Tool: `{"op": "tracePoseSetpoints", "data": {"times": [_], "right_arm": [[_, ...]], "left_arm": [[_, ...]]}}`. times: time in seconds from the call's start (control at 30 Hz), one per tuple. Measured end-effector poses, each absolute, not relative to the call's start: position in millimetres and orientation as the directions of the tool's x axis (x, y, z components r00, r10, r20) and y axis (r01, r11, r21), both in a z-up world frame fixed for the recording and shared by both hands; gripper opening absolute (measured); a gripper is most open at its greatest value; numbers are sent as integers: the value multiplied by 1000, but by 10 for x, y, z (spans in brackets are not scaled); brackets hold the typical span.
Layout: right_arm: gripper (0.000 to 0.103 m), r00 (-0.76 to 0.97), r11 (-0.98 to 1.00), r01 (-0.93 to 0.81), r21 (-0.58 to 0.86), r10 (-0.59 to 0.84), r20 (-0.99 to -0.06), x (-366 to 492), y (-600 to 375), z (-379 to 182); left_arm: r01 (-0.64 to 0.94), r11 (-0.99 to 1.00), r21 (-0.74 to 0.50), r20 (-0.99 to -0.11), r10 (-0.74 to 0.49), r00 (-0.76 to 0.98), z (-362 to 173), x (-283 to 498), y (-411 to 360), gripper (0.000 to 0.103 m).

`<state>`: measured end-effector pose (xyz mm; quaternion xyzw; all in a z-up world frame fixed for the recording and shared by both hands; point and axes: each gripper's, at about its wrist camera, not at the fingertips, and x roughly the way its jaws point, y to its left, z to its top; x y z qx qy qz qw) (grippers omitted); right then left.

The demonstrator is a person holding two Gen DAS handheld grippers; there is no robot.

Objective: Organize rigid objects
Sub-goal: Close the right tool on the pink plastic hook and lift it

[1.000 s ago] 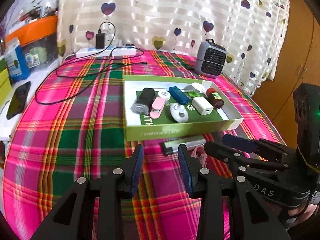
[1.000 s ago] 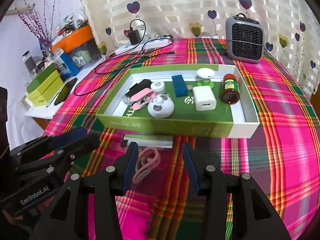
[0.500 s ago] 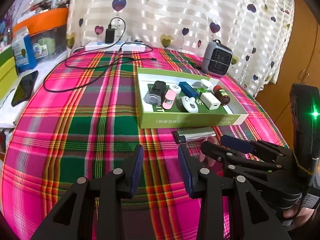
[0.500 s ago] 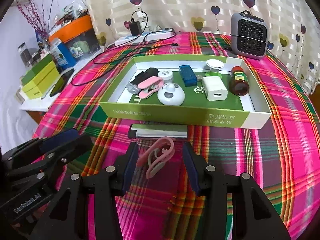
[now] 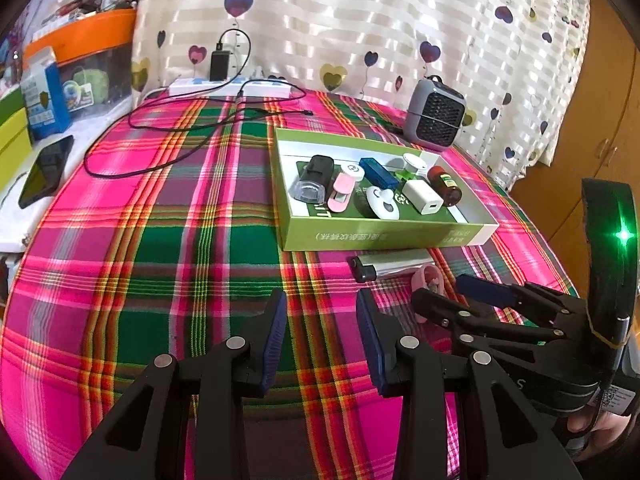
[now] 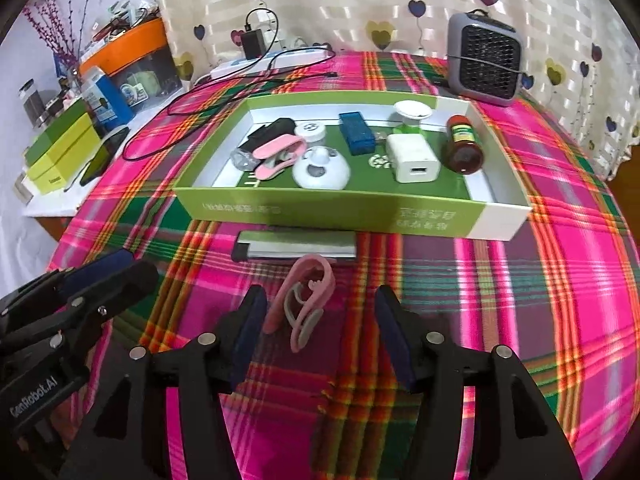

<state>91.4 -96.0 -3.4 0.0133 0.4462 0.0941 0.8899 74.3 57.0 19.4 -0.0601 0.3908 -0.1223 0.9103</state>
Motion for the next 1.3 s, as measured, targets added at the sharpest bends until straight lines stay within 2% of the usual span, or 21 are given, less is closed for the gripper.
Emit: {"op": "tracePoseSetpoints", "data": {"times": [0.43, 0.7, 0.77, 1.03, 1.3], "right_arm": [[57, 578, 990, -125, 60, 122, -807, 972, -931, -72], [57, 596, 991, -124, 58, 121, -794, 945, -1046, -74], [45, 602, 992, -120, 39, 104, -791, 935, -1046, -72], [24, 612, 992, -120, 45, 109, -784, 944, -1181, -73], [24, 612, 990, -123, 69, 131, -780, 926, -1272, -75]], "left_arm": [[188, 961, -204, -710, -277, 647, 154, 802, 499, 35], [259, 946, -193, -722, -315, 615, 119, 905, 329, 35], [284, 936, -209, -722, -344, 600, 109, 944, 283, 35], [318, 923, -218, -728, -371, 577, 96, 1070, 161, 35], [324, 922, -213, -737, -369, 566, 72, 1185, 94, 35]]}}
